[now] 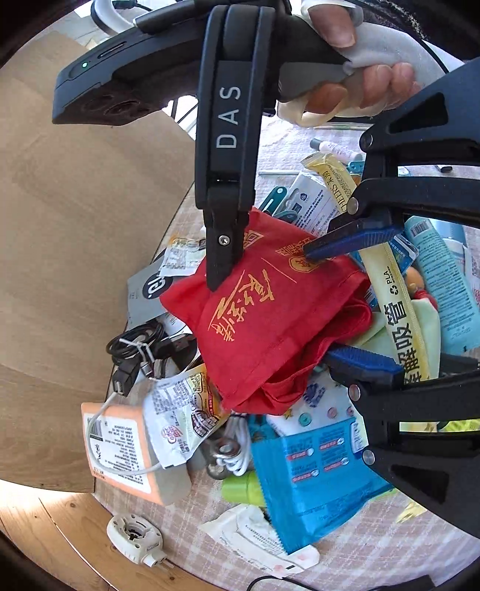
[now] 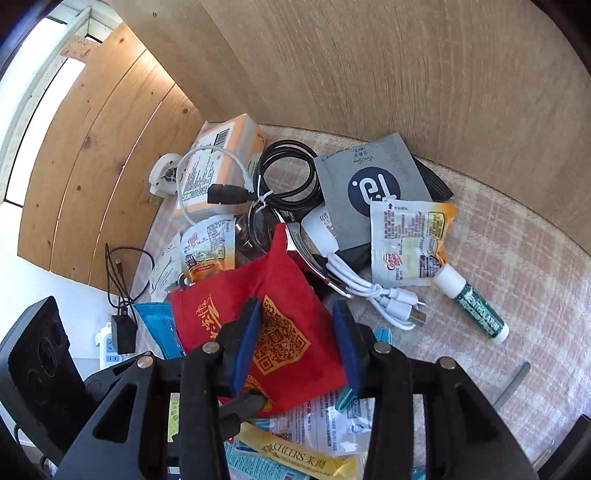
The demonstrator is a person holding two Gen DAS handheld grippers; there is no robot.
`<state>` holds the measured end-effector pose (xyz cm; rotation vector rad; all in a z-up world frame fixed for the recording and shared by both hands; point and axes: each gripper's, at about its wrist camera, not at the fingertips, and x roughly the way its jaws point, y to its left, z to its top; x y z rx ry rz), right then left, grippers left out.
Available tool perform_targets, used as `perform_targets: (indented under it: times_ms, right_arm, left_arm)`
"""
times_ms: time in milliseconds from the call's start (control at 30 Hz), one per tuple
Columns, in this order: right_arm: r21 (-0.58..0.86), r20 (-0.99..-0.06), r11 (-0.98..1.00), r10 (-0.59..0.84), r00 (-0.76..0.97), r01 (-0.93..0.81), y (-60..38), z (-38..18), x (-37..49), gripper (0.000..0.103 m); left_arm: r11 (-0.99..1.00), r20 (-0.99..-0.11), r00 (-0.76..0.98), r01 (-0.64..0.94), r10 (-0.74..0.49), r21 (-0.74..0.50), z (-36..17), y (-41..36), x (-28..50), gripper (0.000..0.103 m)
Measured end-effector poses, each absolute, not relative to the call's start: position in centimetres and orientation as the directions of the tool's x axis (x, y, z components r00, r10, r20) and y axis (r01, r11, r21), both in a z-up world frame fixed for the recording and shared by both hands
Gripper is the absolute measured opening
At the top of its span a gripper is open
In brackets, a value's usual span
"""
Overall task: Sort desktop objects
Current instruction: 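Carry the red pouch into the black tray and open the right tool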
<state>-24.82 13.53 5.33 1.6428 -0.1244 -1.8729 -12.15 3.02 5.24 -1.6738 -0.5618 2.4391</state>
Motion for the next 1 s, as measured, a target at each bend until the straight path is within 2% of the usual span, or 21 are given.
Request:
perform_targets:
  times_ms: [167,567,1000]
  right_arm:
    - [0.408,-0.885,-0.803,-0.465,-0.027,0.435,15.4,5.7,-21.7,0.038]
    - [0.404,-0.896,-0.845,-0.443,-0.035,0.349,24.2,4.9,-14.4,0.035]
    - [0.433,-0.846,-0.824,-0.511,-0.15,0.365,28.3,11.5,-11.1,0.035]
  left_arm:
    - [-0.892,-0.852,-0.343,0.079,0.395,-0.445,4.1,6.0,-9.4,0.044]
    - [-0.895,-0.856,-0.277,-0.035,0.437,-0.445,4.5,13.5,-4.6,0.042]
    - [-0.916,-0.842,-0.361,-0.131,0.401,-0.38,11.5,16.3,-2.7,0.041]
